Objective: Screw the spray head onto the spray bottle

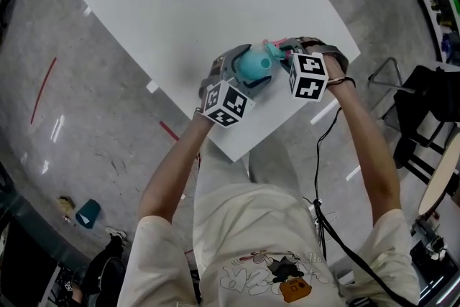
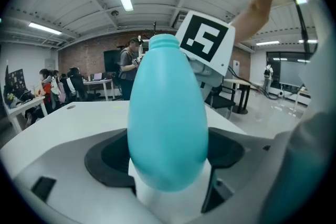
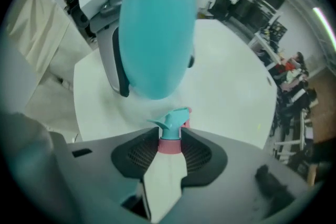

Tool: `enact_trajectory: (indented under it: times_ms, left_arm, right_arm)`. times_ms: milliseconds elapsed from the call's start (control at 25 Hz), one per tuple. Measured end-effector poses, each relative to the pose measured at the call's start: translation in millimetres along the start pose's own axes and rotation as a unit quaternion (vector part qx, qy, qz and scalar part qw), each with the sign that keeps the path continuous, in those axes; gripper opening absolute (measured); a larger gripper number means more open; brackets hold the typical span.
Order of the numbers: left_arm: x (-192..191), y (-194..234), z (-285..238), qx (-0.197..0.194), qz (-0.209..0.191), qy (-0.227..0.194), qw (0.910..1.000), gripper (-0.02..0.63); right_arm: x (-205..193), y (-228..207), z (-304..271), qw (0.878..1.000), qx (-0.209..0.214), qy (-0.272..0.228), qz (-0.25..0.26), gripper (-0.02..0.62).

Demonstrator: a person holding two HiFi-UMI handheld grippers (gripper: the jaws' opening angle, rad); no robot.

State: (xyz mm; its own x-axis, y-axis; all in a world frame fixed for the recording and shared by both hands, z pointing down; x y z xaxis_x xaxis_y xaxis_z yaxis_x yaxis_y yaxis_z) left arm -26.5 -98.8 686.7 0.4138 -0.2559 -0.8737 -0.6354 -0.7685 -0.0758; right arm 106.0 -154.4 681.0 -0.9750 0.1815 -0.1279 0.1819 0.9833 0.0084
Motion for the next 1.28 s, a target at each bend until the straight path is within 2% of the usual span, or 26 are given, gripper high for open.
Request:
enact_trajectory:
  times_ms: [80, 160, 240, 280, 320, 400, 560, 600, 640, 680, 720, 800, 920, 1040, 1160, 1280]
  left_arm:
    - [15, 3, 16, 0.012, 0.02, -0.015, 0.9996, 0.405]
    - [31, 4, 31, 0.026, 0.029, -0.024, 0.9989, 0.405]
    - [47, 4, 44, 0.035, 0.038, -0.018, 0.9985, 0.405]
    - [55, 2, 50, 0.031, 0.048, -0.012, 0.9983, 0.405]
    - [64, 0, 56, 0.022, 0.061, -0.005, 0.9979, 0.405]
    - [84, -4, 64, 0.003, 0.074, 0.008, 0.9972, 0.405]
    - [130, 1, 78, -0.021, 0.033, 0.034, 0.9987, 0.405]
    - [143, 4, 83, -0.032, 0.027, 0.036, 0.9985, 0.405]
    - [156, 7, 88, -0.042, 0.02, 0.037, 0.9983, 0.405]
    - [170, 8, 94, -0.05, 0.01, 0.036, 0.998, 0.405]
    - [183, 8, 99, -0.057, -0.001, 0.034, 0.9978, 0.405]
    - [205, 6, 110, -0.068, -0.02, 0.029, 0.9971, 0.405]
    - [221, 5, 123, -0.074, -0.023, 0.019, 0.9968, 0.405]
    - [233, 7, 130, -0.083, -0.01, 0.013, 0.9964, 0.405]
    - [262, 8, 137, -0.112, 0.015, 0.006, 0.9935, 0.405]
    - [293, 5, 148, -0.158, 0.026, -0.003, 0.9871, 0.405]
  right_arm:
    - [-6, -4, 38, 0.995, -0.039, -0.067, -0.058, 0.134]
    - [-9, -7, 89, 0.978, -0.087, -0.148, -0.116, 0.133]
    - [-5, -5, 147, 0.949, -0.126, -0.242, -0.159, 0.133]
    - [-2, -2, 176, 0.928, -0.139, -0.297, -0.174, 0.133]
    - [1, 1, 204, 0.904, -0.148, -0.356, -0.187, 0.133]
    - [7, 7, 258, 0.842, -0.155, -0.475, -0.203, 0.133]
    - [13, 11, 340, 0.71, -0.141, -0.66, -0.201, 0.133]
    - [13, 12, 354, 0.682, -0.131, -0.693, -0.196, 0.133]
    - [12, 14, 366, 0.66, -0.123, -0.717, -0.189, 0.133]
    - [12, 16, 377, 0.644, -0.118, -0.734, -0.18, 0.133]
    - [13, 19, 387, 0.636, -0.117, -0.744, -0.17, 0.133]
    - [14, 25, 402, 0.631, -0.12, -0.751, -0.151, 0.133]
    - [19, 34, 413, 0.635, -0.122, -0.752, -0.13, 0.133]
    - [20, 38, 416, 0.639, -0.112, -0.752, -0.115, 0.133]
    - [17, 34, 416, 0.643, -0.084, -0.753, -0.113, 0.133]
    - [12, 28, 414, 0.631, -0.028, -0.767, -0.115, 0.133]
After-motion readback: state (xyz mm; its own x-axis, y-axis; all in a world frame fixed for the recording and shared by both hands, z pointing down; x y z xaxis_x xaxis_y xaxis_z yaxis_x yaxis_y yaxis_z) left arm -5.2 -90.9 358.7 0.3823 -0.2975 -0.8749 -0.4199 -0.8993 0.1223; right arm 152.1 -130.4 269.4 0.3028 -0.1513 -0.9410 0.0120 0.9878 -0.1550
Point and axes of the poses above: the fingertips, and each gripper's own axes: z backward along the fingers, y to its left, x out of its top, the point moved 10 cm from there along z, backward along the fingers, and after that the axes turned 6 degrees about x, right-handed, at the moved point
